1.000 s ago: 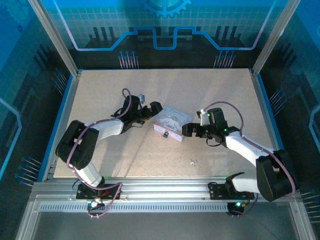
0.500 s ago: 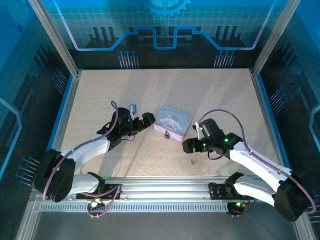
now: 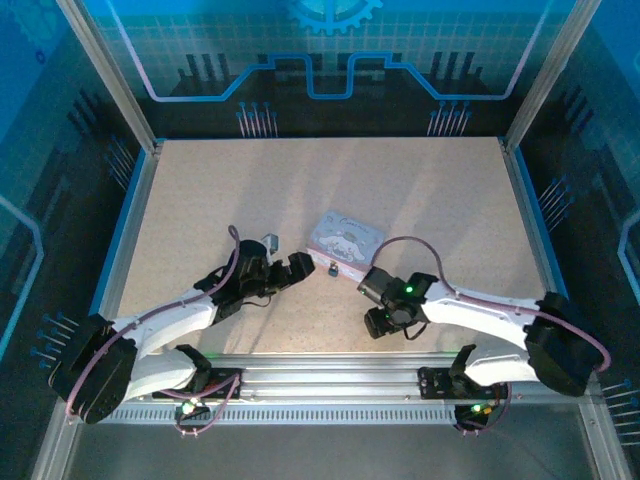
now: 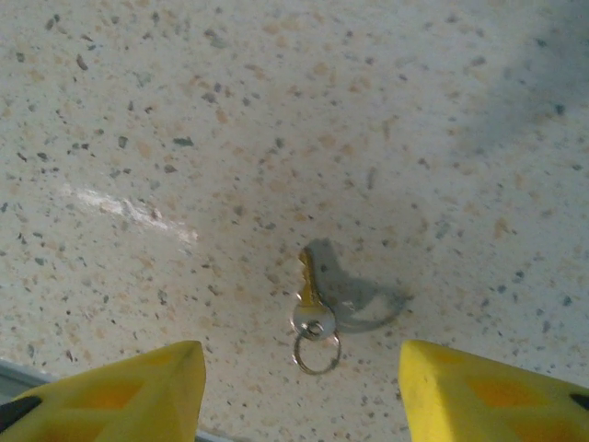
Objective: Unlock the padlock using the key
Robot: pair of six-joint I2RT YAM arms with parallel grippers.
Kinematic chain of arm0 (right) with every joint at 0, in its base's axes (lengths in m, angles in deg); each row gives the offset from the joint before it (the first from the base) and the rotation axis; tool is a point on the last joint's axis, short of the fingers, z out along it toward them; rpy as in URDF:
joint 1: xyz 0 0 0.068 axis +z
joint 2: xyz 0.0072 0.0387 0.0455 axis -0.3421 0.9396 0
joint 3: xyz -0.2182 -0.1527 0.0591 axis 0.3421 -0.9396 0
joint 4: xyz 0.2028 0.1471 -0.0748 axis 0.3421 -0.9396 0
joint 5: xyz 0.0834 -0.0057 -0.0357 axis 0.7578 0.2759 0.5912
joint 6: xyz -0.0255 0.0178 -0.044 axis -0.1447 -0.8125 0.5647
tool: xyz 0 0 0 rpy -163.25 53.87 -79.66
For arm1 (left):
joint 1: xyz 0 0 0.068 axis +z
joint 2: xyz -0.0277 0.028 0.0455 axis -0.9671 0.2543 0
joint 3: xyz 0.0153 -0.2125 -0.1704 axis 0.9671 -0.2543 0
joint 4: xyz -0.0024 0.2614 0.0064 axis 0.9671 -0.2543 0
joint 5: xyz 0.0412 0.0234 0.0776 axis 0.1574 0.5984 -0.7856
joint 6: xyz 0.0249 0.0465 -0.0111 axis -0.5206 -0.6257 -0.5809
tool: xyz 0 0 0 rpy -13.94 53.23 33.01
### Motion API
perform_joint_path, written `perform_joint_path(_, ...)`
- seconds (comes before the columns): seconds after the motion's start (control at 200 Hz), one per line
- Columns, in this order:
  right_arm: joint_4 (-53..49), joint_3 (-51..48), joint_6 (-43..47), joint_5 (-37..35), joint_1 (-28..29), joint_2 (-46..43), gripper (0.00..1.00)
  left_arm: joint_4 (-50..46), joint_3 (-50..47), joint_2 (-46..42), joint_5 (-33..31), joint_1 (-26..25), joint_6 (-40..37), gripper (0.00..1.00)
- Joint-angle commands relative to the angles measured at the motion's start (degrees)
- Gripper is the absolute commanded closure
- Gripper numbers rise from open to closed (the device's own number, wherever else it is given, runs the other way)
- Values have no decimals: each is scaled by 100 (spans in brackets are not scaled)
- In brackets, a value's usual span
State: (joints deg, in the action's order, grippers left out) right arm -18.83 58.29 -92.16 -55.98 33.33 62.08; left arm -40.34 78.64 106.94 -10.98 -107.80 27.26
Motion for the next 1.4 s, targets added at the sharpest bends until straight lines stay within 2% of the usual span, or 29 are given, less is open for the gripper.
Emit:
perform_joint_path(0.0,-298,264,-38,-302,166,291,47,33,-51,24,-141,-41,98,1)
perform_joint_path(0.455,-175,12,17,144,164,461,59,0,-5,140,-170,-40,59,1)
perform_joint_path(0.925,-210,-138,104,181,2,498,62,-18,43,199,-161,-44,49,1)
perform_joint_path(1.396,27,-231,184,238,-193,555,70,16,82,296,-129,-41,46,1)
